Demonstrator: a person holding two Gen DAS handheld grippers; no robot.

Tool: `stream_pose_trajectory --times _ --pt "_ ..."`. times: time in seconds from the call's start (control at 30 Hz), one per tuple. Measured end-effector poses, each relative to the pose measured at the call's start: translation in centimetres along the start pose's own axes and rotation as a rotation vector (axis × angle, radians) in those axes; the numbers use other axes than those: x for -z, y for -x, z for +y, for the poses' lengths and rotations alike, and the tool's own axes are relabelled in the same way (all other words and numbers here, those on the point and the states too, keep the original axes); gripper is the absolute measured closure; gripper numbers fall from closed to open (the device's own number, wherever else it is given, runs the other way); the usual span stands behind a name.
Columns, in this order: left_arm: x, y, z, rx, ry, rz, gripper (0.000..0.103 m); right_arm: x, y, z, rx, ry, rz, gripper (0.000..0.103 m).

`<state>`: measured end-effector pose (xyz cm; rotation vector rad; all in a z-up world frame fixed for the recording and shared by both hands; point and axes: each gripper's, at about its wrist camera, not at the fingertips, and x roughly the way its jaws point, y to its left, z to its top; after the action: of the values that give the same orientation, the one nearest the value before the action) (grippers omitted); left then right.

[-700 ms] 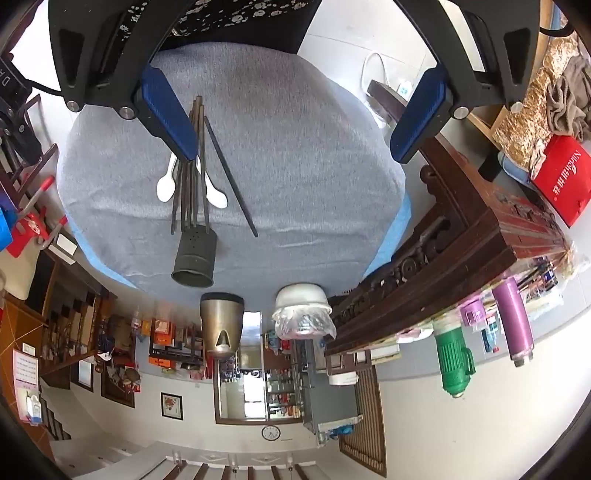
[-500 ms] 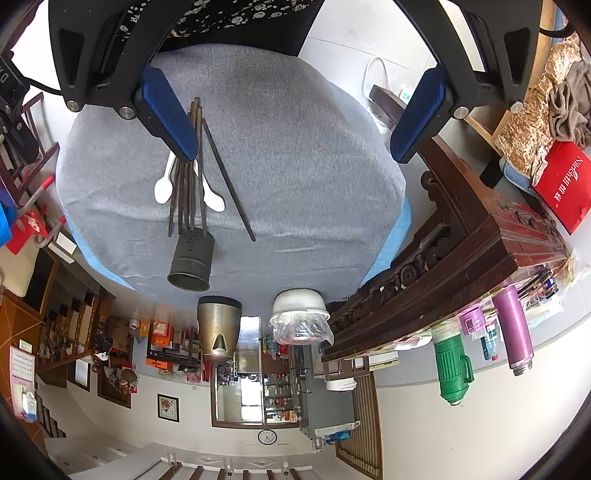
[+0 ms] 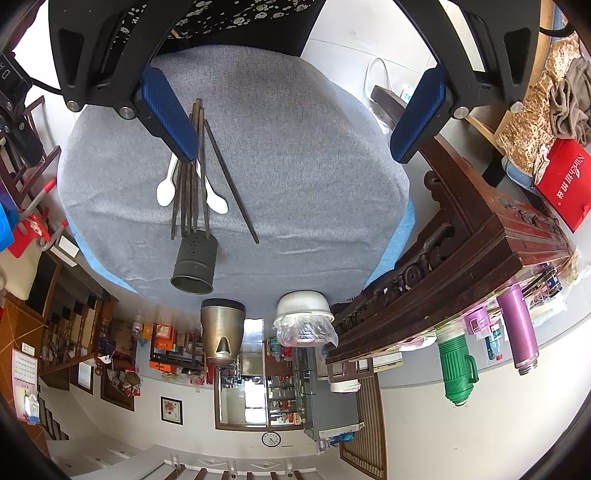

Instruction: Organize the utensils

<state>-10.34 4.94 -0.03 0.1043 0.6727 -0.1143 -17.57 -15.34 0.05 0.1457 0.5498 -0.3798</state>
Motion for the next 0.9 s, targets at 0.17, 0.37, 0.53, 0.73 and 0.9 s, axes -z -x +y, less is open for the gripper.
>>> stream_pose_trajectory --times 0.17,0.37,0.53,0.73,0.9 --pt "0.0 -0.1 -0.1 0.003 -0.001 0.002 0.0 0.0 -0.1 0.2 -0.01 0.004 -0.002 0.0" --pt "0.0 -0.6 -0.2 0.011 -0.002 0.018 0.0 0.0 -0.7 0.5 -0.006 0.013 0.029 0.0" --pt "0.0 -0.6 -0.3 0.018 -0.005 0.017 0.0 0.0 -0.9 0.4 -0.012 0.004 0.04 0.0" --pt "-0.1 -0.9 -0.5 0.031 -0.016 0.025 0.0 0.1 -1.3 0.6 -0.017 0.008 0.056 0.0" --pt "-1.3 -2.1 -0.4 0.048 -0.004 0.018 0.0 0.0 -2.5 0.5 -0.042 0.005 0.082 0.0"
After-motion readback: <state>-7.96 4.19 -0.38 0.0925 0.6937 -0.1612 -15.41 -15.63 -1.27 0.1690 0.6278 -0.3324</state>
